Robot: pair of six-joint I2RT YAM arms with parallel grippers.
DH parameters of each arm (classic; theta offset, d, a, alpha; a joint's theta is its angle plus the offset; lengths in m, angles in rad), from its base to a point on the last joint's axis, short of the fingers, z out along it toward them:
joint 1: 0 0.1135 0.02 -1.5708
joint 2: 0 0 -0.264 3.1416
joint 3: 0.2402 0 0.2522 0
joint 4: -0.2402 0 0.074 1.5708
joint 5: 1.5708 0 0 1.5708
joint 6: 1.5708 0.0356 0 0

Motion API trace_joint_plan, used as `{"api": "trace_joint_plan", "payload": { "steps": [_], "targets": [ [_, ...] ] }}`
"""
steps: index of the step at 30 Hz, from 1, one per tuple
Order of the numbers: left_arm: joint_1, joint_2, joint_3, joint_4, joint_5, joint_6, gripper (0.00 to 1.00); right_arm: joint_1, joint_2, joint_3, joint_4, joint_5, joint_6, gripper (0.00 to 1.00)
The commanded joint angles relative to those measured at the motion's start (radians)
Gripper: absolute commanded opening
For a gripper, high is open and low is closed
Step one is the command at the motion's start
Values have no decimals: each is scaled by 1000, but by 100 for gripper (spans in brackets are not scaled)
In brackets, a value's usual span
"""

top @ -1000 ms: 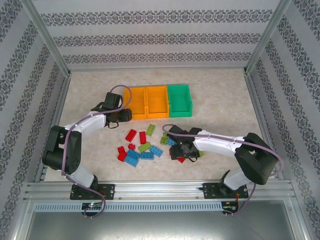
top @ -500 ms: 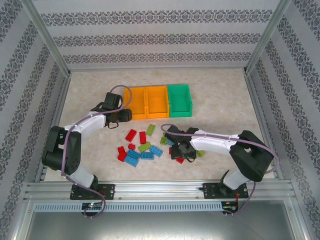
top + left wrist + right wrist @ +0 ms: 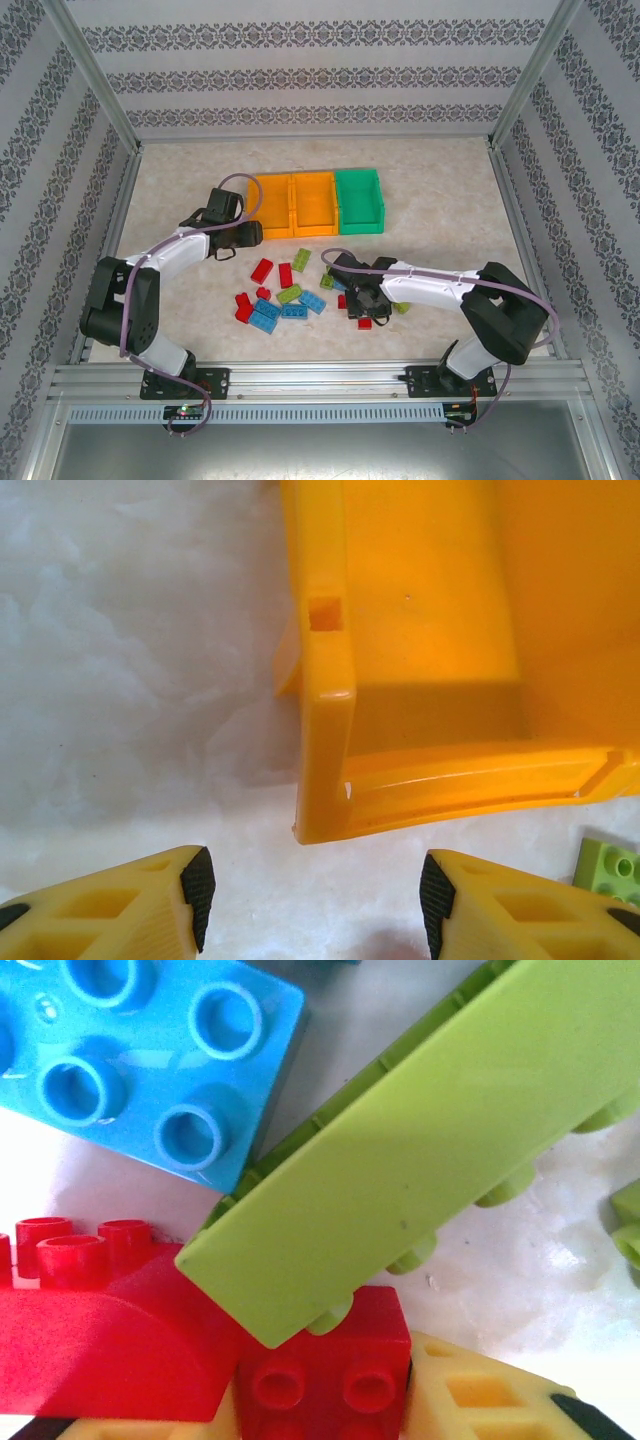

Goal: Sort the legos into containers by color

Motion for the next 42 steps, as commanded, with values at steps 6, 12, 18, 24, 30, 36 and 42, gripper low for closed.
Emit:
{"api": "trace_joint_plan", "payload": {
  "steps": [6,12,18,24,30,36,42],
  "targets": [
    [-15,-42,-11,12,-17,6,59,5,-41,-31,-71,49,-17,30],
    [-14,-48,-17,9,-25,7,59,-11,-164,-39,-75,54,-41,28],
    [-13,-54,-21,3,-19,18,60,-68,-303,17,-36,27,-137,28],
    [-28,-69,-29,5,-1,47,60,-234,-263,144,156,-85,-238,27],
    [-95,-78,-38,3,-6,99,66,-279,5,439,232,-111,-353,26],
    [-146,-72,-52,22,-2,122,67,-308,298,711,220,-127,-395,25],
    [-176,-69,-51,16,14,127,68,-337,493,903,162,-78,-409,29]
  ]
}}
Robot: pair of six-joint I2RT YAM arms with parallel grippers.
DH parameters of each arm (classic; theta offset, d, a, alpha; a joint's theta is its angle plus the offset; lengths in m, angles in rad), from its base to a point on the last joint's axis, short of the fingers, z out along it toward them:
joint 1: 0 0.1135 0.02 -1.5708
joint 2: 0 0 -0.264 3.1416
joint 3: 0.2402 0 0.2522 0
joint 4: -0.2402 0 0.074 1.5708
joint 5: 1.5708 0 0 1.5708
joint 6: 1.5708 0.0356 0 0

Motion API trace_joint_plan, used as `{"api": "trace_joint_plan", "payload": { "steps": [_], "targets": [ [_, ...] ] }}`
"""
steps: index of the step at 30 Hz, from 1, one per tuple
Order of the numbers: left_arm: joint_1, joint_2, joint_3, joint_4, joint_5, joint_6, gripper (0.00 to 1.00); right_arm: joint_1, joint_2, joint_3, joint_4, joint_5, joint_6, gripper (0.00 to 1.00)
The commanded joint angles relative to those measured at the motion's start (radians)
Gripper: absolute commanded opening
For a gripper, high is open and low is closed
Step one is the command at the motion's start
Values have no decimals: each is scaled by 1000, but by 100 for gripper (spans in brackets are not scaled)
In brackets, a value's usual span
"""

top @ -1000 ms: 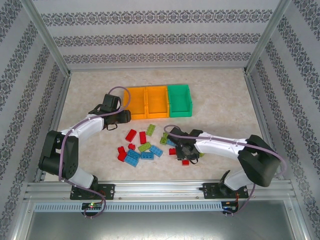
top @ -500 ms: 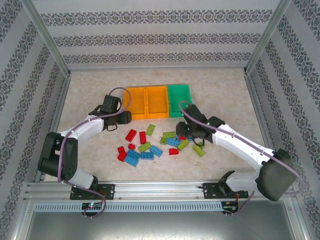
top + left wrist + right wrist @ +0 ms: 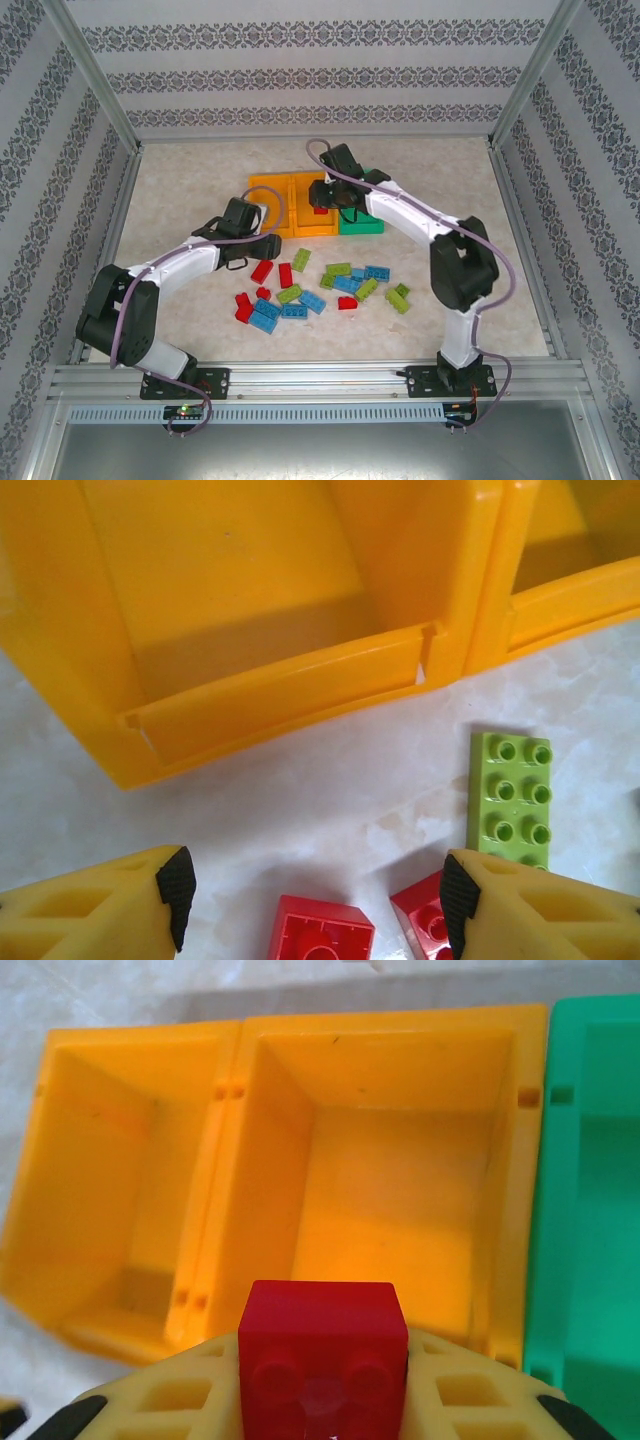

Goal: Sort the legos into containers by color

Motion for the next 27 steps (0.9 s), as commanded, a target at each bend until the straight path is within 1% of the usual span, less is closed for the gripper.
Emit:
{"api": "trace_joint_plan", "payload": {
  "steps": [1,6,10,12,14,17,21,22,25,27],
  "targets": [
    [-28,-19,-8,9,18,30,68,-15,68,96,-59,42,-37,32],
    [-61,-17,4,-31,4,4,68,-23,149,179,-93,68,-47,36],
    [-72,-28,2,-95,-52,-97,69,-26,182,204,-100,70,-47,43],
    [-72,-41,-14,-107,-74,-128,68,-28,189,205,-98,69,-52,48],
    [-72,-53,-37,-111,-81,-135,68,-30,191,204,-96,65,-54,52],
    [-72,-52,-49,-131,-115,-129,68,-33,192,204,-90,52,-64,54],
    [-72,-46,-60,-131,-113,-119,67,-41,173,200,-88,27,-71,57],
    [-72,-41,-63,-127,-105,-117,66,-44,159,190,-81,17,-70,59],
    [-72,-20,-70,-131,-115,-119,66,-51,98,135,-50,8,-74,68],
    [-72,-4,-70,-124,-106,-120,65,-60,53,88,-31,9,-74,70]
  ]
}}
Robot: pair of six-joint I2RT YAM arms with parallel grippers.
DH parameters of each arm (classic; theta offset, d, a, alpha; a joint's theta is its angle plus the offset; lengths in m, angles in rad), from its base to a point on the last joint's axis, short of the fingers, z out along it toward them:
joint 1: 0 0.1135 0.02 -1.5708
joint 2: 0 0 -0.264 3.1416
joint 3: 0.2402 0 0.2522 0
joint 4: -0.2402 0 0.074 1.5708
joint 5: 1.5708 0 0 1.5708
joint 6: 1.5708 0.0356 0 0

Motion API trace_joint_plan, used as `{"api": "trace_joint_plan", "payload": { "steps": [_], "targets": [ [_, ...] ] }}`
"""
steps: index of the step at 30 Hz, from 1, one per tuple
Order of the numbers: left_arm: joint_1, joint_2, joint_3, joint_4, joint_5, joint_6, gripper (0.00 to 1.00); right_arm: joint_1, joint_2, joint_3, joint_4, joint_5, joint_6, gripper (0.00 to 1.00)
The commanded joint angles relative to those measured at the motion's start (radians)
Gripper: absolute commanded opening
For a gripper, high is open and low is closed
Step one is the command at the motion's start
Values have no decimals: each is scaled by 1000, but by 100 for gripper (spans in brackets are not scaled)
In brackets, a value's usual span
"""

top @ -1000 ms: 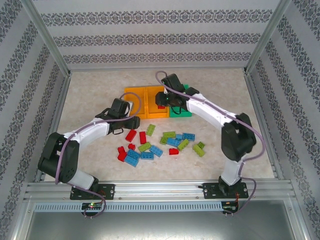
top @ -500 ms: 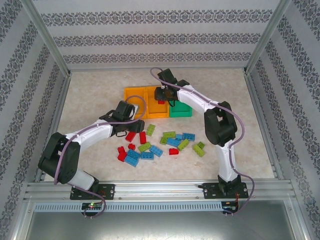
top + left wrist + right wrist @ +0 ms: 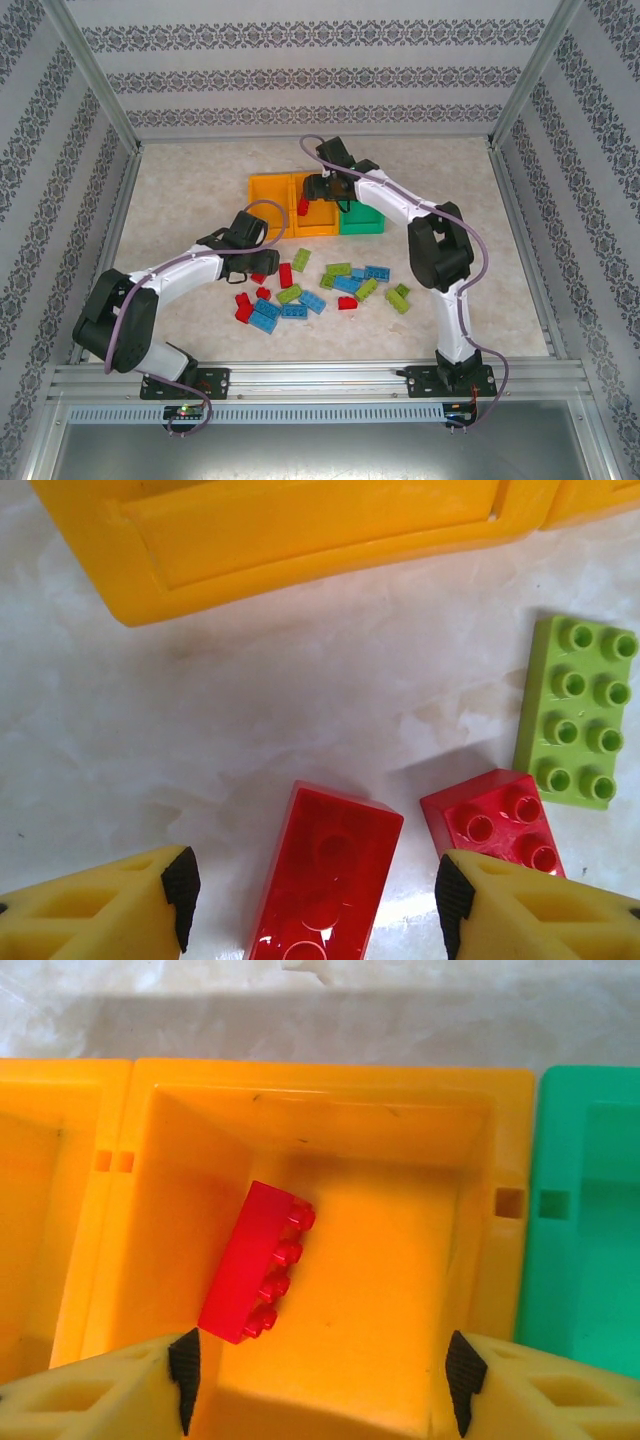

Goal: Sort the legos into containers by color

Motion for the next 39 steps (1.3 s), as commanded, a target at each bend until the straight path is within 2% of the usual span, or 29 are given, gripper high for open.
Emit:
{"api": "trace_joint_plan", "payload": {
  "steps": [1,7,15,19,22,28,34,39],
  "targets": [
    [-12,31,-12,-19,-8,-15,65,-27,-116,-76,25,-10,-8,70],
    [-11,104,23,2,20,-7,63,-70,-238,-233,57,-17,-1,73],
    [-12,167,62,-6,-3,-12,36,-112,-395,-436,60,-11,-30,77],
    [-17,130,98,-37,-41,-34,23,-114,-470,-533,49,-4,-39,77],
    [-22,84,151,-77,-71,-43,17,-103,-534,-618,54,-13,-31,77],
    [-29,107,358,-99,-33,-16,16,-39,-650,-757,14,36,9,78],
    [-28,309,635,-133,42,22,16,43,-779,-870,14,63,48,84],
    [-27,482,829,-186,64,15,18,79,-852,-963,-24,148,101,90]
  ]
}}
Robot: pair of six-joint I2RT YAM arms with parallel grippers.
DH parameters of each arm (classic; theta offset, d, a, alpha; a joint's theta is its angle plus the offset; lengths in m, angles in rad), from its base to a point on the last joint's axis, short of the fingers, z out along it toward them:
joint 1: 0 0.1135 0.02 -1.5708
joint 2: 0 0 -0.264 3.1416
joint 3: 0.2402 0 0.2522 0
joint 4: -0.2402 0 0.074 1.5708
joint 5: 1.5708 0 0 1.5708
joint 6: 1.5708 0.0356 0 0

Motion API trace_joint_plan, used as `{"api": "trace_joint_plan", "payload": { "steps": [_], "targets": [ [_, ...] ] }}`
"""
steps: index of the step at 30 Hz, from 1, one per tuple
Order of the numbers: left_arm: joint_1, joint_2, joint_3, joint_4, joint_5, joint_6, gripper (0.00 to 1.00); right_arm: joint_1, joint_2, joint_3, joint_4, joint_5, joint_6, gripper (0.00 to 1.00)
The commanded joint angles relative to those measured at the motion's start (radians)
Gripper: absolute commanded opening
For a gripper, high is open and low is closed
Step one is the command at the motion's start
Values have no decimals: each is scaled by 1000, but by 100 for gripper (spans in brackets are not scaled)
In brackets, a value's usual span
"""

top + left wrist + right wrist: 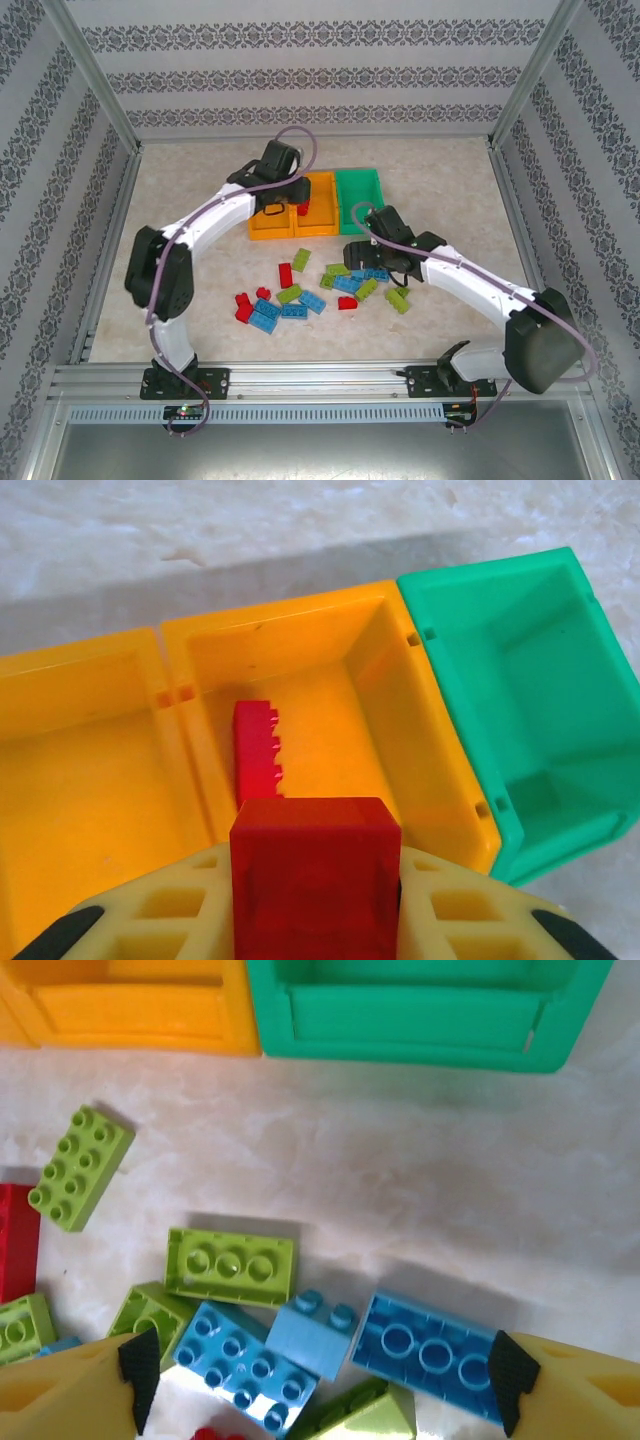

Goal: Sort the legos into containers by color

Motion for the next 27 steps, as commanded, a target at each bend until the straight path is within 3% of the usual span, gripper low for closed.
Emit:
{"api": "trace_joint_plan", "payload": {
  "steps": [1,5,9,15,19,27],
  "targets": [
    [-9,97,96,-96,28,12,19,4,-53,-73,-47,104,67,92],
    [-9,177,188,-116,39,6,25,-28,-84,-121,-41,132,85,94],
    [-10,224,244,-136,45,-11,33,-101,-41,-109,-54,25,109,94],
    [-11,204,204,-118,59,-29,46,-106,49,-70,-1,-59,114,93],
    [-12,166,167,-113,43,-20,54,-112,123,-41,-35,-46,113,87],
    [-13,88,104,-85,41,-25,59,-153,171,-57,1,-68,141,75]
  ]
}}
